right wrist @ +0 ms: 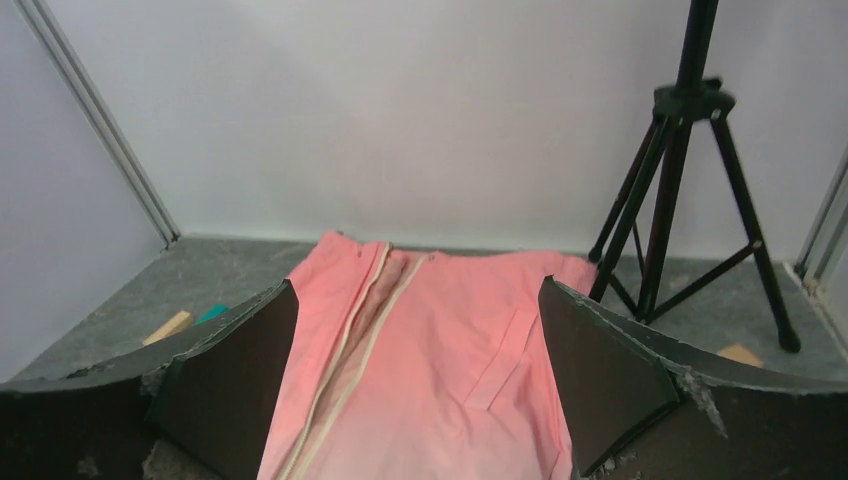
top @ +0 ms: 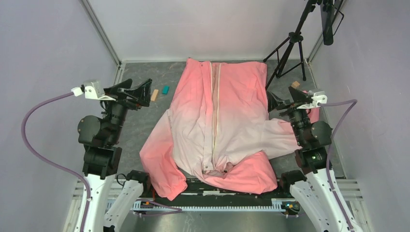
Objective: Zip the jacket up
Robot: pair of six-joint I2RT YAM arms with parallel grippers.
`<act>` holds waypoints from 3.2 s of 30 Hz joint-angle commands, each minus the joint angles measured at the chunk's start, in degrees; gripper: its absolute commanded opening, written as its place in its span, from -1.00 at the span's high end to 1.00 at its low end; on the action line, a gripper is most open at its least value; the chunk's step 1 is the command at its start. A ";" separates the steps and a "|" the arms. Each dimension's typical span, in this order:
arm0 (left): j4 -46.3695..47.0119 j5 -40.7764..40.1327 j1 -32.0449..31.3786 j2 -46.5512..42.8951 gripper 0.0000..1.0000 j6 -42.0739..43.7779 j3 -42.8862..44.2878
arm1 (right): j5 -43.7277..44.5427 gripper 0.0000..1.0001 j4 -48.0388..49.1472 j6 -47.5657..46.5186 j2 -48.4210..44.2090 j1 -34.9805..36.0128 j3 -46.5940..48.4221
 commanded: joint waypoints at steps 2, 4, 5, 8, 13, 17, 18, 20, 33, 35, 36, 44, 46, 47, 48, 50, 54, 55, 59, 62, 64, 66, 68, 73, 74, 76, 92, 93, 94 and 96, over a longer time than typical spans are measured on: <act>0.00 3.15 0.05 4.03 -0.99 -5.91 -1.74 | -0.94 -0.94 2.29 2.63 2.82 0.18 -3.98; -0.85 4.55 0.07 6.23 -0.99 -6.80 -2.10 | -1.13 -0.94 2.48 3.35 4.33 0.19 -5.17; -0.86 5.34 0.05 7.04 -0.99 -7.49 -2.60 | -1.80 -0.95 2.94 4.06 5.02 0.16 -5.94; -0.96 6.98 0.07 9.70 -0.99 -10.09 -4.66 | -6.57 -0.94 5.43 6.82 8.03 0.18 -8.92; -0.90 13.11 0.05 16.55 -0.99 -14.68 -7.77 | -17.59 -0.94 25.70 14.84 13.48 0.24 -20.68; -0.43 21.62 0.05 25.94 -0.99 -18.89 -9.15 | -20.32 -0.94 30.58 16.01 24.66 3.62 -21.20; 0.33 23.94 -0.03 28.18 -0.99 -19.76 -9.47 | -19.34 -0.94 29.88 15.02 27.29 5.40 -20.07; 2.31 28.35 -0.71 32.48 -0.99 -21.03 -10.13 | -17.93 -0.94 29.37 13.26 32.79 8.21 -17.86; -0.98 30.35 -9.47 40.63 -0.99 -19.50 -10.38 | 1.23 -0.38 32.40 15.79 63.13 19.61 5.36; -2.08 30.82 -9.69 40.34 -0.99 -19.18 -10.72 | 4.50 -0.29 31.52 15.66 67.87 19.63 12.02; -2.52 30.88 -9.83 39.97 -0.99 -18.93 -10.84 | 5.70 -0.28 31.37 15.18 70.19 19.61 15.40; -7.04 30.26 -9.99 36.59 -0.99 -15.79 -12.42 | 7.64 -0.10 26.18 20.70 85.79 17.16 38.48; -7.83 30.39 -10.01 36.51 -0.99 -15.09 -12.43 | 6.57 -0.08 23.71 22.80 89.59 16.67 44.12; -8.32 30.31 -10.01 36.55 -0.99 -14.49 -12.30 | 6.10 -0.07 22.83 23.59 91.27 16.55 46.88; -8.94 30.20 -10.03 36.56 -0.99 -14.00 -12.13 | 5.54 -0.05 21.78 24.37 93.14 16.37 49.37; -10.68 29.56 -10.05 36.63 -0.99 -12.52 -11.13 | 4.97 -0.03 19.83 25.39 96.13 16.12 53.65; -13.66 27.62 -10.01 36.17 -0.99 -9.49 -8.70 | 4.43 0.00 18.05 27.33 100.69 15.51 58.89; -13.97 27.13 -9.99 35.96 -0.99 -9.05 -8.40 | 4.10 0.02 17.42 27.72 101.71 15.33 60.18; -14.52 25.80 -9.96 35.93 -0.99 -8.09 -7.46 | 3.22 0.16 16.34 29.38 105.12 14.72 63.60; -14.32 25.31 -9.96 36.15 -0.99 -8.06 -7.13 | 2.67 0.21 15.97 31.01 106.84 14.18 64.83; -14.28 25.14 -9.96 36.40 -0.99 -7.85 -6.76 | 2.53 0.21 15.80 31.04 107.56 13.99 65.32; -14.31 25.03 -9.96 36.84 -0.99 -7.73 -6.46 | 3.00 0.20 15.62 30.97 108.03 13.81 65.35; -14.23 25.08 -9.91 37.43 -0.99 -7.57 -6.08 | 2.79 0.19 15.70 31.29 108.53 13.44 65.47; -14.23 25.14 -9.93 38.20 -0.99 -7.31 -5.51 | 2.95 0.13 15.66 31.05 109.46 12.77 66.01; -14.23 25.13 -9.93 38.36 -0.99 -7.20 -5.42 | 2.94 0.12 15.62 31.04 109.58 12.63 66.09; -14.23 25.05 -9.97 38.77 -0.99 -7.26 -5.24 | 2.99 0.10 15.54 31.04 110.07 12.48 66.43; -13.79 24.99 -9.97 40.52 -0.99 -7.05 -4.62 | 1.76 0.16 14.08 31.76 114.91 12.40 71.16; -13.75 25.03 -9.95 40.63 -0.99 -7.05 -4.54 | 1.75 0.18 14.12 31.88 115.32 12.43 71.68; -13.79 25.03 -9.95 40.72 -0.99 -7.03 -4.45 | 1.72 0.22 14.13 32.07 115.79 12.48 72.09; -13.78 25.07 -9.94 40.82 -0.99 -7.01 -4.34 | 1.78 0.26 14.89 32.26 116.38 12.42 72.84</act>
